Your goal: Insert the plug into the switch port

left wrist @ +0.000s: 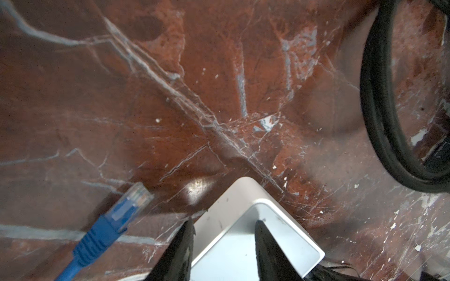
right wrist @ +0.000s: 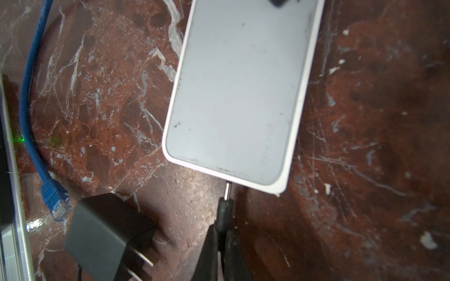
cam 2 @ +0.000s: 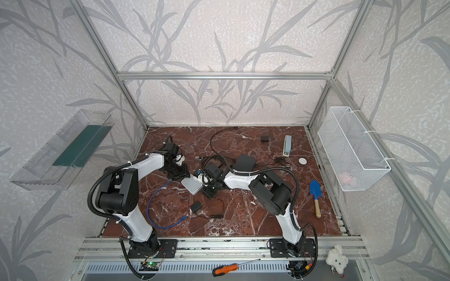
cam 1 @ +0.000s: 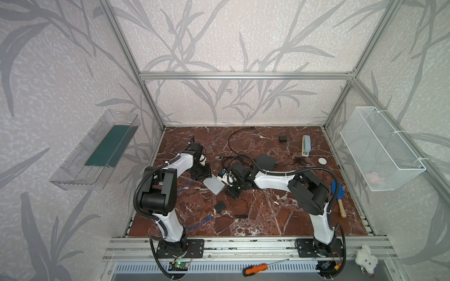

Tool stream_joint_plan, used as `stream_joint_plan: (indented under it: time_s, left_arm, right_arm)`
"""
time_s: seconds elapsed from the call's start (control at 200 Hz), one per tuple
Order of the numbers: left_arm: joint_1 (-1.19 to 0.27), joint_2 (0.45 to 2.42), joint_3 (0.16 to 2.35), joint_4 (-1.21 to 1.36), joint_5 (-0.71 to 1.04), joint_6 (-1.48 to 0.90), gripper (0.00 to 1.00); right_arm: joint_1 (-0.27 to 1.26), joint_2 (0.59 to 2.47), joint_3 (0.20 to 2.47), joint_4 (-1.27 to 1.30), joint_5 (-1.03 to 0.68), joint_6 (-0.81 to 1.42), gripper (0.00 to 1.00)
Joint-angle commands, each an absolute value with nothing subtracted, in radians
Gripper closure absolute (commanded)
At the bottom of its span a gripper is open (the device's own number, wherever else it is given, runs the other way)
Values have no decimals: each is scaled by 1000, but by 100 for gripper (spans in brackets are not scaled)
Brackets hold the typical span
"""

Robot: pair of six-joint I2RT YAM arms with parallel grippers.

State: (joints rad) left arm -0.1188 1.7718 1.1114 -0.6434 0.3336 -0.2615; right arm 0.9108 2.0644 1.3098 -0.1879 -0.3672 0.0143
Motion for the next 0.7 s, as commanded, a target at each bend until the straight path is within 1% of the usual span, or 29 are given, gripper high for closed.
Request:
stream_joint_plan:
  time_s: [0.0, 0.495, 0.61, 0.695]
  left_arm:
    - [-126, 1783, 1106, -673, 316, -250, 57]
    - [-138, 1778, 1104, -681, 322, -244, 58]
    - [-146, 1784, 1109, -693, 329, -226, 58]
    - [-163, 1797, 1118, -716, 320, -197, 59]
  right_arm:
    - [922, 2072, 1305, -211, -376, 18, 94]
    - [921, 2132, 1436, -294, -355, 78, 94]
    - [920, 2132, 1456, -306, -350, 73, 94]
    - [907, 2136, 1495, -361, -357, 55, 94]
